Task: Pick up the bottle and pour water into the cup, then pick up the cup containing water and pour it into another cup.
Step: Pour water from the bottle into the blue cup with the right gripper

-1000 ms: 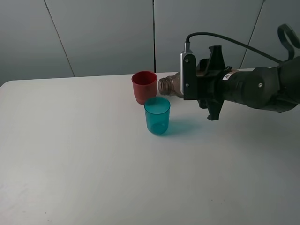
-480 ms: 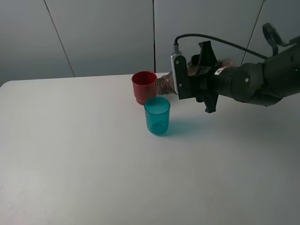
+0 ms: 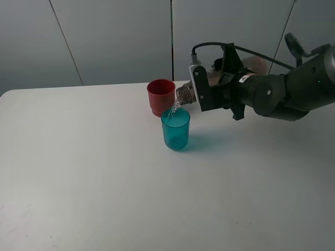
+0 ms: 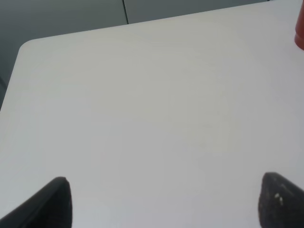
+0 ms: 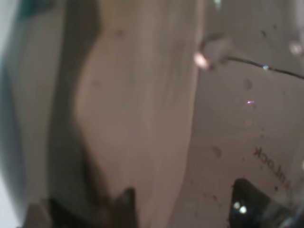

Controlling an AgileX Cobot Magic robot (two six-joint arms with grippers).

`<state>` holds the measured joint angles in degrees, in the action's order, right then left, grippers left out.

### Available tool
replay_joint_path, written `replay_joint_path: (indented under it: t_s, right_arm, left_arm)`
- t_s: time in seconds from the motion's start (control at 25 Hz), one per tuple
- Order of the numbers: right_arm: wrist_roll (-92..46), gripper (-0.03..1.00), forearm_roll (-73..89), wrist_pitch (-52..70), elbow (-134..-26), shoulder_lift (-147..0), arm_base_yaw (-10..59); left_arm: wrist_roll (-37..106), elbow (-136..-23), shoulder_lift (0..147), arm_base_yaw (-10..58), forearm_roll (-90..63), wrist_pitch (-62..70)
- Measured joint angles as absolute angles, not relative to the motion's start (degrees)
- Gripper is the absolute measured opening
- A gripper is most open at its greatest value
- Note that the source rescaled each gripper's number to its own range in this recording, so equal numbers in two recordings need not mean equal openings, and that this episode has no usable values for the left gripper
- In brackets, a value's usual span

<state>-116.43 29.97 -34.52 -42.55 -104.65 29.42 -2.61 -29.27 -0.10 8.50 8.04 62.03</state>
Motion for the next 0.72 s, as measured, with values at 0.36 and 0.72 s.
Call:
replay_joint_path:
  t_s: [0.36,0.72]
  right_arm:
    - [-119.6,0.04,30.8,-36.7,-42.5,-104.7,29.3]
    - [-119.7,0.04,30.8,-37.1,-42.5,-104.7,29.3]
  left_arm:
    - [-2.6,-29.3,-0.1,8.5,8.0,62.0]
    - [-2.6,-29.3,-0.1,8.5,8.0,62.0]
